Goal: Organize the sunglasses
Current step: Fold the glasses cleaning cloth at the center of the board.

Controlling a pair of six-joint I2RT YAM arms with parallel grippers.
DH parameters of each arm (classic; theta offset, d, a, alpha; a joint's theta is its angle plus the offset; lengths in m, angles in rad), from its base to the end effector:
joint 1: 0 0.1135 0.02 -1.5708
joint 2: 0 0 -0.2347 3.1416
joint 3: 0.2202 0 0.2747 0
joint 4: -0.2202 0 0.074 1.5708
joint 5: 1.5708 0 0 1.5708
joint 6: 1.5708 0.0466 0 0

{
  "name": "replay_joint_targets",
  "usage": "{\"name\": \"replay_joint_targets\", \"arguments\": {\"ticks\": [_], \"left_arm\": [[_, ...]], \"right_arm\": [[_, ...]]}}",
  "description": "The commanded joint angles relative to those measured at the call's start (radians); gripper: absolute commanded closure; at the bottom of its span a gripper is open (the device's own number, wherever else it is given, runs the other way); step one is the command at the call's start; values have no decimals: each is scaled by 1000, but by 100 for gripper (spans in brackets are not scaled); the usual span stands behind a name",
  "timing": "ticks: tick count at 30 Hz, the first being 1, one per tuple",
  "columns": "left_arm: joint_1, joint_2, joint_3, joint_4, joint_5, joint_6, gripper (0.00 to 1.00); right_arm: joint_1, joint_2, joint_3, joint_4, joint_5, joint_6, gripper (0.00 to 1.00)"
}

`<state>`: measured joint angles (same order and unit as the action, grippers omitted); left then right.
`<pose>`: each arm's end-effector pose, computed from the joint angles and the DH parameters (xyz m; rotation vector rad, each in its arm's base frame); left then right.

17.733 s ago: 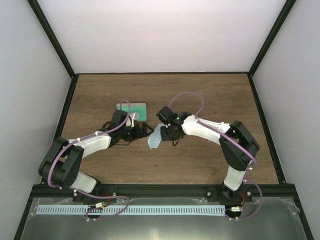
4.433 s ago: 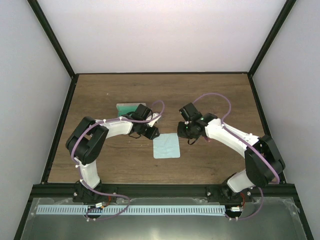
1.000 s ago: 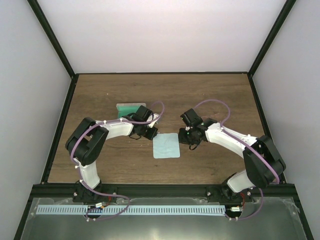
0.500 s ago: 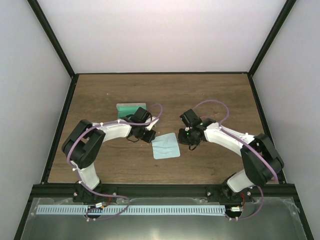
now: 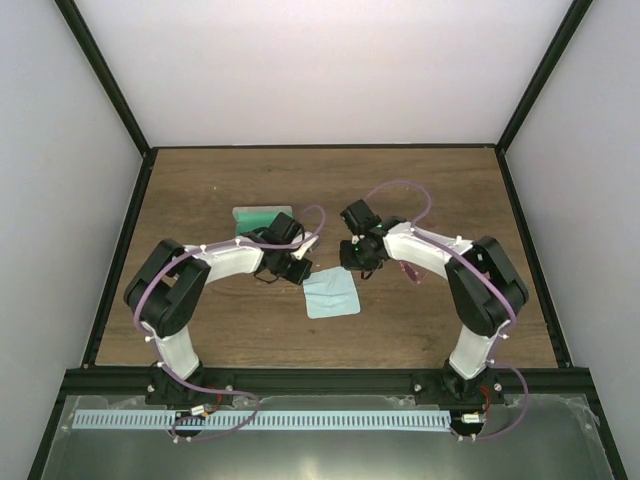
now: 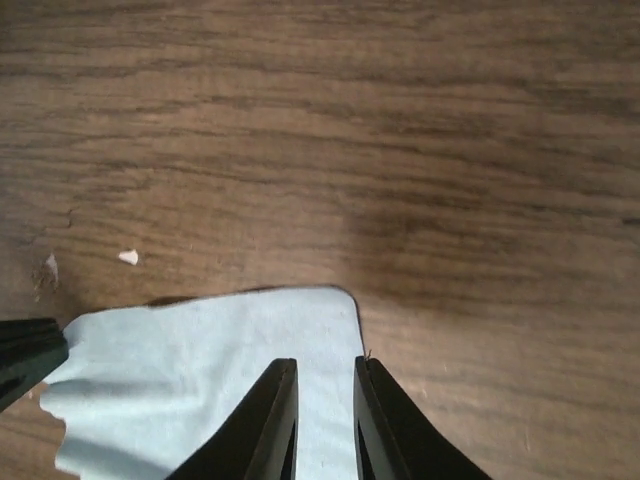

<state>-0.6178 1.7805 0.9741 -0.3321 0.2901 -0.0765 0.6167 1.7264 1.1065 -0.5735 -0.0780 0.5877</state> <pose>0.2755 -0.2121 0.0834 0.8275 2.6495 -0.5883 0.2865 0.2076 0.1265 -0.0625 2.8467 0.3996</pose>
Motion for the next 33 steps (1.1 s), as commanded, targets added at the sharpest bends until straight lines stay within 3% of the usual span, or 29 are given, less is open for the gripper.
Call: {"name": "replay_joint_targets", "arguments": {"ticks": [1, 18, 33], "left_arm": [[-5, 23, 48, -8, -12, 0, 96], [-5, 43, 64, -22, -21, -3, 96], [-5, 41, 39, -17, -17, -5, 96]], "right_arm": [[-6, 69, 61, 0, 7, -47, 82], [-5, 178, 95, 8, 49, -69, 77], [52, 215, 88, -30, 111, -83, 86]]}}
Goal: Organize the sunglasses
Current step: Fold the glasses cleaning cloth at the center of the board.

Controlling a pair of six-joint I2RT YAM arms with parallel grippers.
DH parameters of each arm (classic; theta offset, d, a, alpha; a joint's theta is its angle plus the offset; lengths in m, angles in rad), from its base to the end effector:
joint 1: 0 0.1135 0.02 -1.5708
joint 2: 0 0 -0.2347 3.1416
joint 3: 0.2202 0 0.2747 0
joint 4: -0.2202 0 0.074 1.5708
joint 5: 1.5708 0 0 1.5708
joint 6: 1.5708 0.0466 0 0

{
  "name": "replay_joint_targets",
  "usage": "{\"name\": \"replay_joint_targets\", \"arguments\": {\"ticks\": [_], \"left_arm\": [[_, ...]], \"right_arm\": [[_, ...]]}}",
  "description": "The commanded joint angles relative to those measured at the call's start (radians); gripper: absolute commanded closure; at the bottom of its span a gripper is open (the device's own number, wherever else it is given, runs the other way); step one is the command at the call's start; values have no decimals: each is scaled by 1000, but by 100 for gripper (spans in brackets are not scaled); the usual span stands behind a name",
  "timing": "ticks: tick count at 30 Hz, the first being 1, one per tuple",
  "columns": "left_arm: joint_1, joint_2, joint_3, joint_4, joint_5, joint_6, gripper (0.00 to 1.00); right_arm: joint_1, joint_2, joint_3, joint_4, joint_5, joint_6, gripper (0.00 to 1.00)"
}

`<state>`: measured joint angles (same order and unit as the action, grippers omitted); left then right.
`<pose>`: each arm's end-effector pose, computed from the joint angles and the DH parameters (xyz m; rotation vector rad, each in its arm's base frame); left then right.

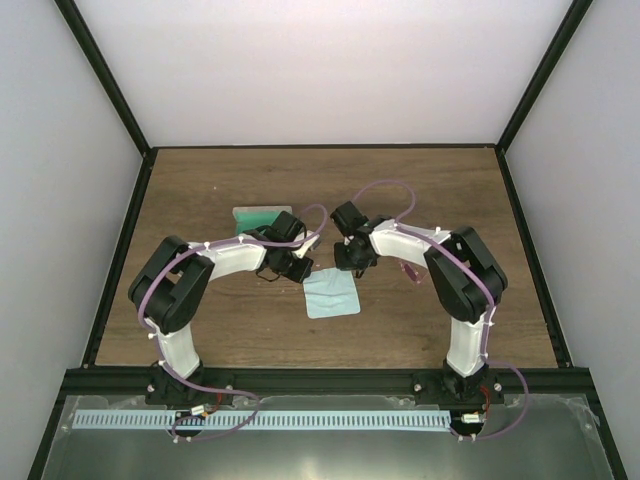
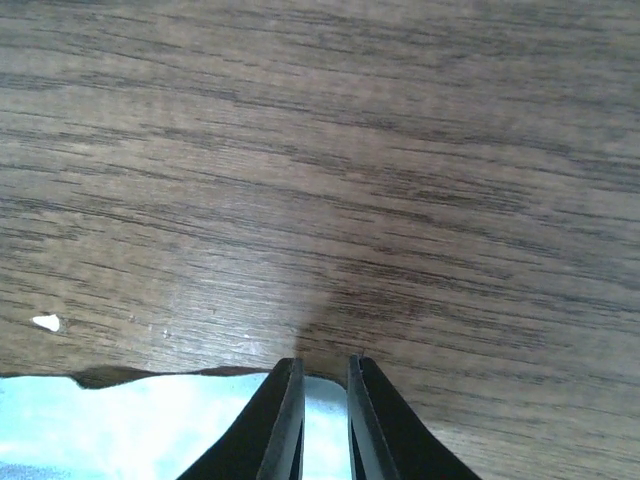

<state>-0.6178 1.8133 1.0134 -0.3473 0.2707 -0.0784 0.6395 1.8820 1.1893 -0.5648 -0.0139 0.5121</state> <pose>0.2822 -0.2158 0.0825 0.8197 2.6596 -0.5602 0.2994 0.2235 0.0972 -0.1861 2.8685 0.2640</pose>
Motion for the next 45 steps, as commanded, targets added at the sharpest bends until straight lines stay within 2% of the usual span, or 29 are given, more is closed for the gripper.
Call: {"name": "replay_joint_targets", "arguments": {"ticks": [1, 7, 13, 30, 45], "left_arm": [[-5, 8, -3, -1, 2, -4, 96], [-5, 7, -15, 2, 4, -7, 96], [-5, 10, -14, 1, 3, -2, 96], [-25, -59, 14, -33, -15, -1, 96], [-49, -110, 8, -54, -11, -9, 96]], "right_arm": [[33, 61, 3, -40, 48, -5, 86], [45, 65, -9, -41, 49, 5, 89], [46, 63, -16, -40, 57, 15, 99], [46, -28, 19, -45, 46, 48, 99], [54, -109, -21, -45, 40, 60, 99]]}}
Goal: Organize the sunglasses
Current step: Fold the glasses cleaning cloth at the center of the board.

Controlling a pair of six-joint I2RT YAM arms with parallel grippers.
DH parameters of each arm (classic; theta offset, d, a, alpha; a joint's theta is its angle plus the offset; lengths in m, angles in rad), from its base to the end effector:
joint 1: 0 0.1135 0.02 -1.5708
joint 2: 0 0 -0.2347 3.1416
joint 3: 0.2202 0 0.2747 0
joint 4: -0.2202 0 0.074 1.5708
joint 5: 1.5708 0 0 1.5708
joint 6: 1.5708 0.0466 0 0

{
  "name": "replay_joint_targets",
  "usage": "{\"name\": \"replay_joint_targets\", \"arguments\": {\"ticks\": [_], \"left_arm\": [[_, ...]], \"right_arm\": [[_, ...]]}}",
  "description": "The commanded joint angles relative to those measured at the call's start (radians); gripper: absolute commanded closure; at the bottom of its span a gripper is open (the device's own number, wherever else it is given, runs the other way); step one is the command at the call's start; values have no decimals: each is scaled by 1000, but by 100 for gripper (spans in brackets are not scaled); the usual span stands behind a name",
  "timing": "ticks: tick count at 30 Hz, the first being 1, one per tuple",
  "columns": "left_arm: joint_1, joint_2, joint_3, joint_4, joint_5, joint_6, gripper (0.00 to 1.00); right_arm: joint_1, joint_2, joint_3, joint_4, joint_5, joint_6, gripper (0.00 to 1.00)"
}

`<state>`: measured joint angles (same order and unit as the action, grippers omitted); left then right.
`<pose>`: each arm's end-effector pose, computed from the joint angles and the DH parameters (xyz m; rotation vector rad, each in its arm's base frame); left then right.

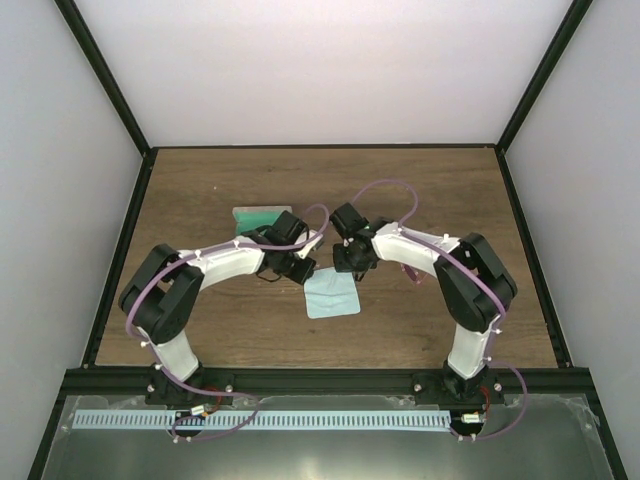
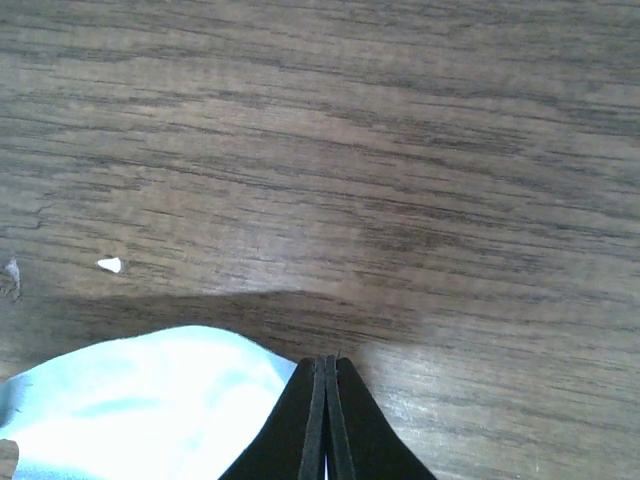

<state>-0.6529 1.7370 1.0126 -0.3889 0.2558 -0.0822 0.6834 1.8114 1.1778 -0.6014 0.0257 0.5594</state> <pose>0.2724 -0.2232 0.1054 0.8537 2.6174 -0.5605 0.2855 0.2309 0.1172 -0.1700 2.8380 0.2508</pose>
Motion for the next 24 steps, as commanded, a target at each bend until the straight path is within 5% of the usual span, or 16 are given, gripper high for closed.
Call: {"name": "replay_joint_targets", "arguments": {"ticks": [1, 24], "left_arm": [[-16, -36, 4, -12, 2, -9, 96], [-65, -84, -85, -17, -15, -30, 96]], "right_arm": [[11, -43, -12, -8, 0, 13, 99], [54, -133, -94, -21, 12, 8, 99]]}}
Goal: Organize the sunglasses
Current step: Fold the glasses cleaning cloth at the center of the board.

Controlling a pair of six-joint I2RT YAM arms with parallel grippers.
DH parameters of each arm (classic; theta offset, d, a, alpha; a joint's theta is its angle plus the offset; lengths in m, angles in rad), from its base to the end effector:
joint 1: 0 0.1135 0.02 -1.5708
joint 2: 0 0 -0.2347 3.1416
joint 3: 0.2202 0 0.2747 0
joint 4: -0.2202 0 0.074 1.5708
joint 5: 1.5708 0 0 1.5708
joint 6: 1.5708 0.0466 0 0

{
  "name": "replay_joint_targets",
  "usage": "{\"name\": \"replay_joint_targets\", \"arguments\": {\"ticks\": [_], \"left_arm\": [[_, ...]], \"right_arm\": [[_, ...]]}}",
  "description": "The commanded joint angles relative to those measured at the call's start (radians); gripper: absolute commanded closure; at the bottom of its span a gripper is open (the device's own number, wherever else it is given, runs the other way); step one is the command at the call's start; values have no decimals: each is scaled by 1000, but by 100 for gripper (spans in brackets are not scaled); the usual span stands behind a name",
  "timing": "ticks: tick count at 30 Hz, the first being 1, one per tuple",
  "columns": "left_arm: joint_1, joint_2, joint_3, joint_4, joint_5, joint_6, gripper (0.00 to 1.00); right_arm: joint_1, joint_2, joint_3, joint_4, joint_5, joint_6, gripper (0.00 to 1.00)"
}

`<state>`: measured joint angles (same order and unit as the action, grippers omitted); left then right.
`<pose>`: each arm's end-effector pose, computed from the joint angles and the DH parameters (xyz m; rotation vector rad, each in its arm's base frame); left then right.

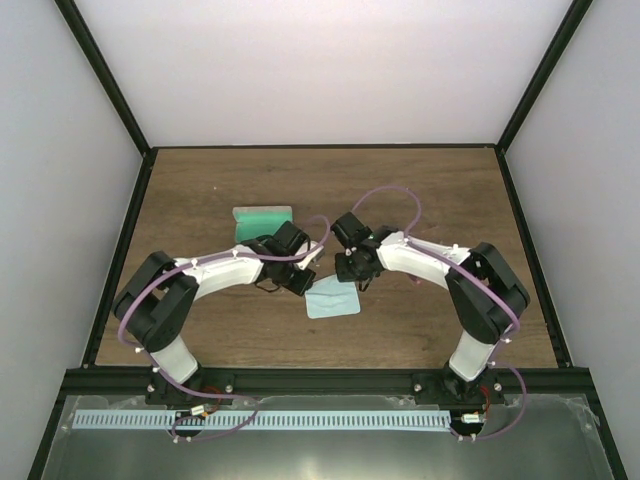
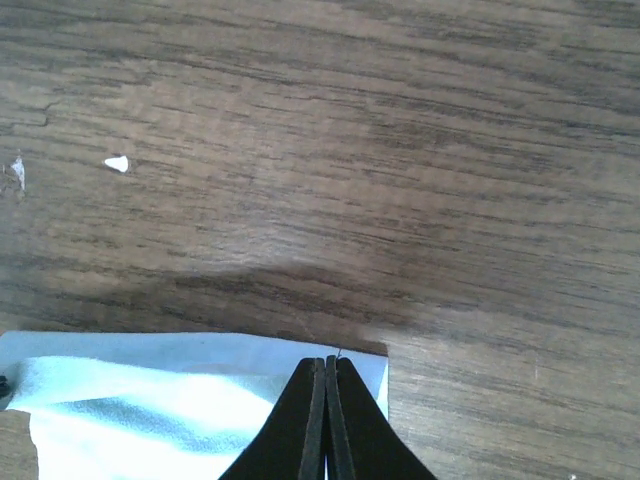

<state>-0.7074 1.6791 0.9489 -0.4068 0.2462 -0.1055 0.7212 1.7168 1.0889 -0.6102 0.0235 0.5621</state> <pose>0.2474 -0.2265 0.1046 0.8985 2.6386 -0.5594 0.2604 0.2274 0.1228 -0.2208 2.8412 0.2595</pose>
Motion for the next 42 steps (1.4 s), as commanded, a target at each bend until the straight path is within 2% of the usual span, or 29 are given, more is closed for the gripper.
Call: {"name": "replay_joint_targets", "arguments": {"ticks": [1, 42], "left_arm": [[-13, -26, -22, 3, -5, -6, 96], [-62, -69, -35, -24, 44, -2, 96]], "right_arm": [[19, -40, -7, -14, 15, 7, 99], [63, -151, -126, -38, 24, 80, 99]]}}
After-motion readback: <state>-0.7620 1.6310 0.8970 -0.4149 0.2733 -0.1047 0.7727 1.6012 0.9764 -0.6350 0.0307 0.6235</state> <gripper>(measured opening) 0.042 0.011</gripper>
